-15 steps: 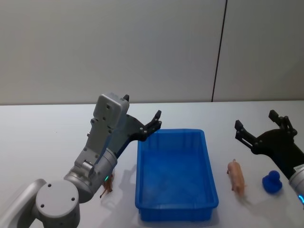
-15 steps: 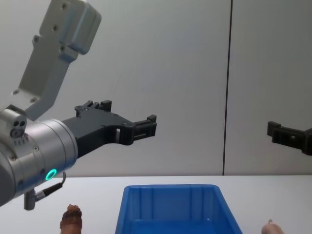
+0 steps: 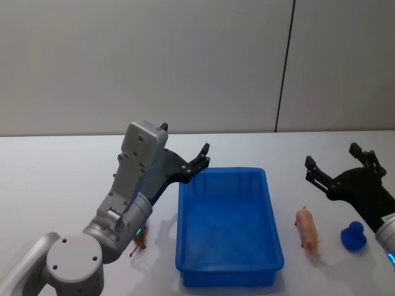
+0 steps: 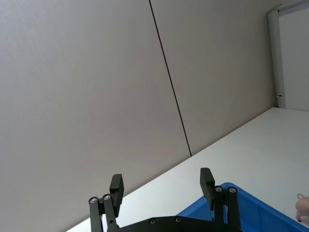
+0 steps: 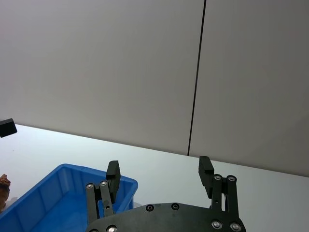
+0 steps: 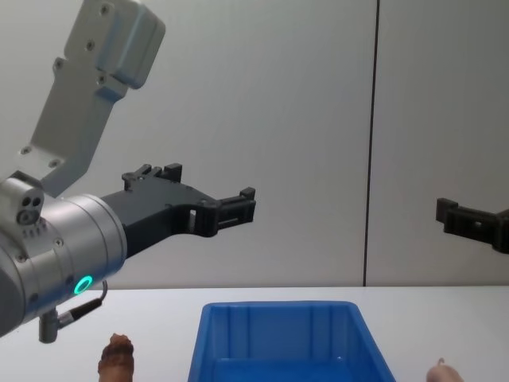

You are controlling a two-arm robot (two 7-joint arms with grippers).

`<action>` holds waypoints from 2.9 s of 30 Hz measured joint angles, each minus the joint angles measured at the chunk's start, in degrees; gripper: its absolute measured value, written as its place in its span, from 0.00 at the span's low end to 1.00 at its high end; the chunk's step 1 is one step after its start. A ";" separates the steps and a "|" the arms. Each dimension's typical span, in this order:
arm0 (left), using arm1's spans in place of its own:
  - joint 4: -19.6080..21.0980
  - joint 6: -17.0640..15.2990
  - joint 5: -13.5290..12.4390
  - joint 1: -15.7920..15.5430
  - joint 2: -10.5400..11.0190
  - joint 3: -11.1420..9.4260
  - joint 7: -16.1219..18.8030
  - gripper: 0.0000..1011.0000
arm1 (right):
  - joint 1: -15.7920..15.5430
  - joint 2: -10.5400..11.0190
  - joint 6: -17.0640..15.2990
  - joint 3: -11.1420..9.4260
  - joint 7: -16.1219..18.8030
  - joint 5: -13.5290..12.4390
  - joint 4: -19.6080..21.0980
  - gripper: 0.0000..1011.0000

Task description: Pick up the two dolls from the table and place them into the box.

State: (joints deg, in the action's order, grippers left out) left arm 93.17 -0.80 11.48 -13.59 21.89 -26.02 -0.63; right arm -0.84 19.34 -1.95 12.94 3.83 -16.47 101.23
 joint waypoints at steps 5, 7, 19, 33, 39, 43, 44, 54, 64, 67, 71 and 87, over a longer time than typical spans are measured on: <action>0.00 0.00 0.00 0.00 0.00 0.00 0.00 0.99 | 0.01 0.01 -0.06 -0.05 0.09 -0.04 -0.11 0.99; 0.00 0.00 0.00 0.00 0.00 0.00 0.00 0.99 | 0.01 0.10 -0.26 -0.15 0.24 -0.21 -0.25 0.99; 0.00 0.00 0.00 0.00 0.00 0.00 0.00 0.99 | -0.77 2.28 -4.07 -1.67 2.91 -2.78 -2.02 0.99; 0.00 0.00 0.00 0.00 0.00 0.00 0.00 0.99 | -1.18 5.77 -9.62 -3.77 7.56 -4.20 -6.30 0.99; 0.00 0.00 0.00 0.00 0.00 0.00 0.00 0.99 | -0.72 6.49 -11.62 -4.07 9.05 -3.61 -8.30 0.99; 0.00 0.00 0.00 0.00 0.00 0.00 0.00 0.99 | -0.19 6.67 -12.74 -4.08 10.11 -3.00 -9.68 0.99; 0.00 0.00 0.00 0.00 0.00 0.00 0.00 0.99 | -0.11 6.67 -12.91 -4.08 10.27 -2.89 -9.84 0.99; 0.00 0.00 0.00 0.00 0.00 0.00 0.00 0.99 | 1.30 6.40 -14.96 -3.54 12.12 -1.68 -12.84 0.99; 0.00 0.00 0.00 0.00 0.00 0.00 0.00 0.99 | 2.28 5.77 -16.32 -2.99 12.95 -1.26 -15.04 0.99; 0.00 0.00 0.00 0.00 0.00 0.00 0.00 0.99 | 2.55 5.58 -16.53 -2.85 13.03 -1.24 -15.65 0.97; 0.00 0.00 0.00 0.00 0.00 0.00 0.00 0.99 | 2.80 5.36 -16.76 -2.75 12.96 -1.25 -16.27 0.85; 0.00 0.00 0.00 0.00 0.00 0.00 0.00 0.99 | 3.15 4.88 -16.11 -2.77 11.78 -2.33 -17.79 0.45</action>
State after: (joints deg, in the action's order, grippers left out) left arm 93.17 -0.79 11.48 -13.59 21.90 -26.02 -0.63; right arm 2.32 24.22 -18.06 10.17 15.61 -18.80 83.43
